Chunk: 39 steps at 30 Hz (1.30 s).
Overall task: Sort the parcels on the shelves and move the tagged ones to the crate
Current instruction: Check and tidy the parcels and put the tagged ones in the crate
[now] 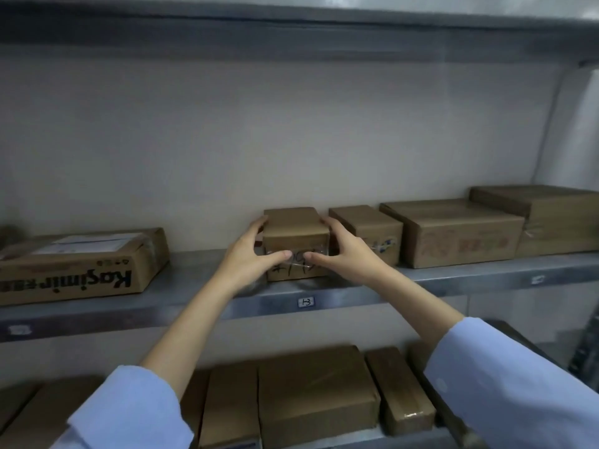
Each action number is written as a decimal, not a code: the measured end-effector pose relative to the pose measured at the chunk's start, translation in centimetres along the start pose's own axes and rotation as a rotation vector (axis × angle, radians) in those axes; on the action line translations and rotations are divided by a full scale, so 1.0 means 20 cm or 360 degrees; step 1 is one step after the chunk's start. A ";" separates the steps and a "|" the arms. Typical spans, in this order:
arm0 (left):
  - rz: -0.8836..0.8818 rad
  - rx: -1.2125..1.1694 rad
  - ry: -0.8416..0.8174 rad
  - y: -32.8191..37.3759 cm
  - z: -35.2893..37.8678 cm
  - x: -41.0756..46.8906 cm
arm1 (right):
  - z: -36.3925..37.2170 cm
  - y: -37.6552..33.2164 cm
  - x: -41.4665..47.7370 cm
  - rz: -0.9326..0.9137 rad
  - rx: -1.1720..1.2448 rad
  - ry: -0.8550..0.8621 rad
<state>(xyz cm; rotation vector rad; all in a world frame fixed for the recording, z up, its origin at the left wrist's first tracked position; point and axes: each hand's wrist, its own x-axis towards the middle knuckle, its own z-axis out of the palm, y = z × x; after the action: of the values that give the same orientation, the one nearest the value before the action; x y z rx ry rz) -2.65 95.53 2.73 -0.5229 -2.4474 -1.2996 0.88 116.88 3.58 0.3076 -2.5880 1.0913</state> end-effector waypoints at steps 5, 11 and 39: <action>0.0006 -0.0191 -0.0007 -0.02 0.02 0.00 | 0.04 0.00 0.01 -0.0026 0.0054 0.0095; 0.0060 -0.0260 0.0097 -0.02 -0.01 0.00 | 0.04 -0.02 0.05 -0.0119 0.0125 0.0144; 0.0017 -0.0441 0.0141 0.11 -0.09 -0.11 | 0.01 -0.07 0.02 -0.0200 0.0161 0.0031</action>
<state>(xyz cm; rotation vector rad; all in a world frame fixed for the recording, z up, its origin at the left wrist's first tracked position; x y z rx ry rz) 0.52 94.85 4.25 -0.5323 -2.2025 -1.6327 0.90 115.74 4.63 0.4743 -2.4641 1.1759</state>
